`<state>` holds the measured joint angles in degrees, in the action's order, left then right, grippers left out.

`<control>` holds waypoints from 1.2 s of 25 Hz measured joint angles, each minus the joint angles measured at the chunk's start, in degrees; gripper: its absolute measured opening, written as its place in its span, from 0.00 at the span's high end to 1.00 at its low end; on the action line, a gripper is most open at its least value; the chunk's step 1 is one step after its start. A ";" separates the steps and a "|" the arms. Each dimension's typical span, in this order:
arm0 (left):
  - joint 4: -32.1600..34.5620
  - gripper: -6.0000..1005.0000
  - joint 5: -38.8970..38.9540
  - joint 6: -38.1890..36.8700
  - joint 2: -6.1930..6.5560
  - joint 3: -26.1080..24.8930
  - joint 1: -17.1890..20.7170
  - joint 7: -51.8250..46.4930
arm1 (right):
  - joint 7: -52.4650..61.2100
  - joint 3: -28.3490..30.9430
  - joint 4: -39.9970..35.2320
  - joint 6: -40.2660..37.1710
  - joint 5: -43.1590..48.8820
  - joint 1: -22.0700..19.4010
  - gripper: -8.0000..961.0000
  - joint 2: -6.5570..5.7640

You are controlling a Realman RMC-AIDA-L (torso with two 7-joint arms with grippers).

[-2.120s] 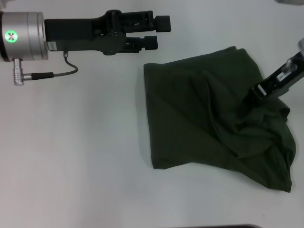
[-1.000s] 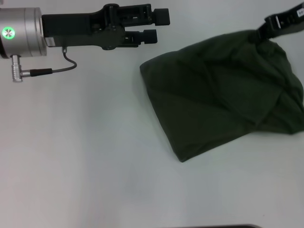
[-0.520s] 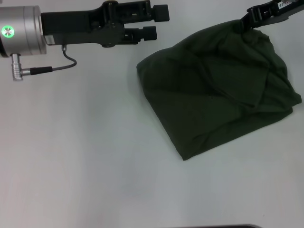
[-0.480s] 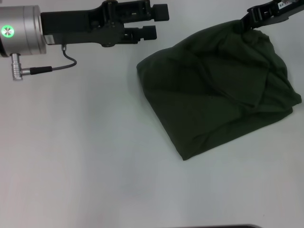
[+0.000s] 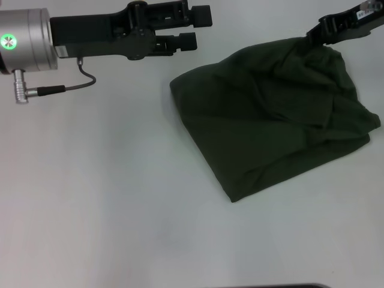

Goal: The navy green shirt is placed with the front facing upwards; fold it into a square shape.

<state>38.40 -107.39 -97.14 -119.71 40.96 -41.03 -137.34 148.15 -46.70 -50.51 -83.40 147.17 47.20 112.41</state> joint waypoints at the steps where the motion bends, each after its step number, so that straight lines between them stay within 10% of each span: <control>1: 0.00 0.20 0.00 -0.01 -0.02 0.05 0.00 0.01 | 0.00 0.30 -0.05 0.33 0.00 -0.13 0.78 -0.11; 19: 1.48 0.20 -9.65 -0.35 1.71 5.03 2.30 -5.46 | -2.53 3.39 -3.60 -1.22 -0.14 -0.34 0.42 -1.11; 30: 0.83 0.20 -17.31 4.90 -3.09 8.63 2.01 -9.21 | -3.32 3.07 -3.72 -2.52 -0.22 0.42 0.42 -0.76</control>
<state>39.23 -124.70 -92.24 -122.80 49.59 -39.02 -146.56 144.84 -43.63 -54.23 -85.91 146.95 47.62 111.65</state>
